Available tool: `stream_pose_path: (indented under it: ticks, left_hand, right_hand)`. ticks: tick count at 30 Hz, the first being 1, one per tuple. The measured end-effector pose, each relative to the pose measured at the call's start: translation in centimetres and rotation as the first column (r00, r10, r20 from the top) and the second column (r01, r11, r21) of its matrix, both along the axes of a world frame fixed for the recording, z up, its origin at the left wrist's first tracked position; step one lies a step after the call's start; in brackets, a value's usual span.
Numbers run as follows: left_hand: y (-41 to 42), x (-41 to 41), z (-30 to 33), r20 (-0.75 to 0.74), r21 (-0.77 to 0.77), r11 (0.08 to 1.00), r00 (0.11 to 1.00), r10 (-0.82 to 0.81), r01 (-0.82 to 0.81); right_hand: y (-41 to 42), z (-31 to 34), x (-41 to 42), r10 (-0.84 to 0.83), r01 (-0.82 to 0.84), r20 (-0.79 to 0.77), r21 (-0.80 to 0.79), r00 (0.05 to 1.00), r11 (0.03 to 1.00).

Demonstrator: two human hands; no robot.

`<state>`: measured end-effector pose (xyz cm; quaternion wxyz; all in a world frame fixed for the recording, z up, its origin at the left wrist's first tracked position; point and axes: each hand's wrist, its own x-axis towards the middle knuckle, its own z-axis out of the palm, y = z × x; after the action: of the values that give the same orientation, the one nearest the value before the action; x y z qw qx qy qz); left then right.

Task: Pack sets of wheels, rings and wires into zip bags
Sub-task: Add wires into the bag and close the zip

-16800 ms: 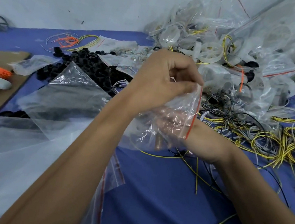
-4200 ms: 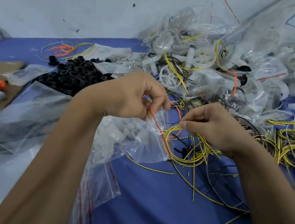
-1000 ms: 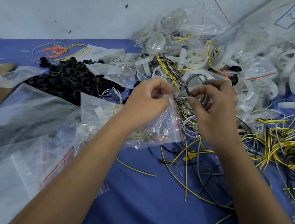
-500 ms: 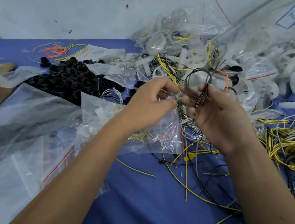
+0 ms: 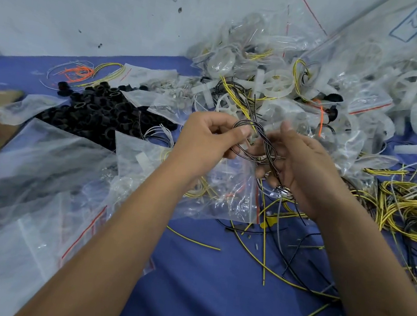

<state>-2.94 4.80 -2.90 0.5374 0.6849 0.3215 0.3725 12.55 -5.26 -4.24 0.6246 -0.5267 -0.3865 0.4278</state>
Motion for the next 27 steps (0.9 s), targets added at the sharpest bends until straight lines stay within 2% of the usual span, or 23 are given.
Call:
stream_pose_path:
  ticks: [5,15,19,20,24,26,27]
  left_hand:
    - [0.22,-0.04,-0.37,0.040,-0.043,0.999,0.999,-0.003,0.005]
    - [0.28,-0.17,-0.37,0.098,-0.102,0.993,0.993,0.067,-0.057]
    - [0.22,-0.32,-0.03,0.099,-0.093,0.994,0.993,0.060,-0.051]
    - [0.15,-0.32,0.09,0.094,-0.080,0.996,0.995,0.046,-0.038]
    - [-0.24,0.01,0.33,0.133,-0.048,0.998,0.990,0.045,-0.039]
    - [-0.41,0.13,0.36,0.170,-0.045,0.998,0.984,0.044,-0.037]
    - [-0.47,0.09,0.38,0.173,-0.040,0.999,0.984,0.036,-0.030]
  right_hand:
    - [0.11,-0.31,0.25,-0.128,0.132,0.121,-0.021,0.984,0.991]
    - [0.00,-0.53,0.40,-0.148,0.170,0.299,-0.051,0.943,0.984]
    - [0.02,-0.61,0.48,-0.178,0.152,0.569,0.093,0.803,0.984]
    - [0.03,-0.62,0.32,-0.188,0.132,0.590,0.137,0.785,0.982]
    - [0.09,-0.52,0.25,-0.207,0.138,0.421,0.189,0.883,0.972]
    - [-0.03,-0.21,0.52,-0.194,0.154,0.245,0.174,0.950,0.973]
    - [-0.13,0.01,0.68,-0.182,0.165,0.106,0.154,0.978,0.974]
